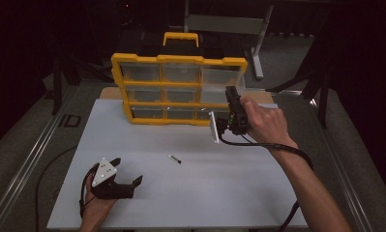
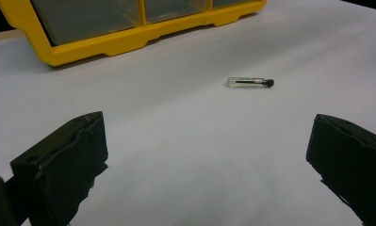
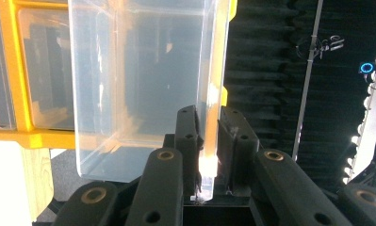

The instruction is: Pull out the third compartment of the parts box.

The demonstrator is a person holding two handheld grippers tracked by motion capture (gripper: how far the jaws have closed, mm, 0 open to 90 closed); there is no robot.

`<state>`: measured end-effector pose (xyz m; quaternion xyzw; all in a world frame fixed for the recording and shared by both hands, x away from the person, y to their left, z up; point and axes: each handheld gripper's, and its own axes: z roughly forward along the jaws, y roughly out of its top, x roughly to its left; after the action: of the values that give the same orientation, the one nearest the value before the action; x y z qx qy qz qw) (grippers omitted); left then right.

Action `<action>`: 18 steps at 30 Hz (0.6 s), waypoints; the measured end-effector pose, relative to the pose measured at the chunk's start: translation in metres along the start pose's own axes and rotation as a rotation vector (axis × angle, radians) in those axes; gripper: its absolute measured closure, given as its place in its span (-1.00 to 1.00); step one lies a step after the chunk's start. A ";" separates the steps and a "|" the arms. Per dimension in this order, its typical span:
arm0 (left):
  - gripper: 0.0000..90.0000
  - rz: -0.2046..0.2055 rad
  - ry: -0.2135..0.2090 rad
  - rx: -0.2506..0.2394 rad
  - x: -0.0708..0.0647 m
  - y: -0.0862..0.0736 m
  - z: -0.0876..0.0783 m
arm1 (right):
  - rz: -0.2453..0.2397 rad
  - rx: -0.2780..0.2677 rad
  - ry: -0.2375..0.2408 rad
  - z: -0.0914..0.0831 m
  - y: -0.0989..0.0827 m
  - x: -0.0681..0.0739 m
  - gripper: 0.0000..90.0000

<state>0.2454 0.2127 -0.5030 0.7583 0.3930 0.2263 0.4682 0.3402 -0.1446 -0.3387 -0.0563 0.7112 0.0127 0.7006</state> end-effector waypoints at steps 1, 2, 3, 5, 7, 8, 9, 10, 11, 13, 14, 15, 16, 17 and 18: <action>-1.00 0.000 0.000 0.000 0.000 0.000 0.000 | 0.002 -0.001 0.002 0.000 0.000 0.000 0.75; -1.00 0.001 0.000 0.000 0.000 0.000 0.000 | 0.003 -0.001 -0.002 0.000 0.000 0.000 0.75; -1.00 0.001 0.000 -0.001 0.000 0.000 0.000 | 0.000 -0.001 -0.001 0.000 0.000 0.000 0.75; -1.00 0.001 0.000 -0.002 0.000 0.000 0.000 | 0.001 -0.002 0.003 0.000 0.000 0.000 0.75; -1.00 0.001 0.000 -0.001 0.000 0.000 0.000 | 0.001 -0.003 0.000 0.000 0.000 0.000 0.75; -1.00 0.002 0.001 0.001 0.000 0.000 0.000 | 0.002 -0.001 0.003 0.000 0.000 0.000 0.74; -1.00 0.001 0.002 0.001 0.000 0.000 0.000 | 0.002 -0.002 0.003 0.000 0.000 0.000 0.74; -1.00 0.001 0.002 0.001 0.000 0.000 0.000 | 0.009 0.003 0.004 0.000 0.000 0.000 0.73; -1.00 0.001 0.002 0.002 0.000 0.000 0.000 | 0.013 0.004 0.003 0.000 0.000 0.000 0.72; -1.00 0.002 0.002 0.002 0.000 0.000 0.000 | 0.028 0.001 0.001 -0.001 0.001 0.001 0.66; -1.00 0.002 0.001 0.003 0.000 0.000 0.000 | 0.031 0.000 0.002 -0.001 0.001 0.001 0.63; -1.00 0.001 0.001 0.003 0.000 0.000 0.000 | 0.032 -0.005 0.000 -0.001 0.001 0.001 0.60; -1.00 0.001 0.001 0.003 0.000 0.000 0.000 | 0.041 -0.008 -0.001 -0.001 0.001 0.002 0.57; -1.00 0.001 0.002 0.003 0.000 0.000 0.000 | 0.050 -0.015 0.001 -0.001 0.002 0.002 0.53; -1.00 -0.001 0.002 0.003 0.000 0.000 0.001 | 0.058 -0.012 0.009 -0.002 0.002 0.001 0.48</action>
<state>0.2457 0.2124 -0.5033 0.7586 0.3942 0.2261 0.4670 0.3381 -0.1426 -0.3402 -0.0397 0.7158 0.0371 0.6962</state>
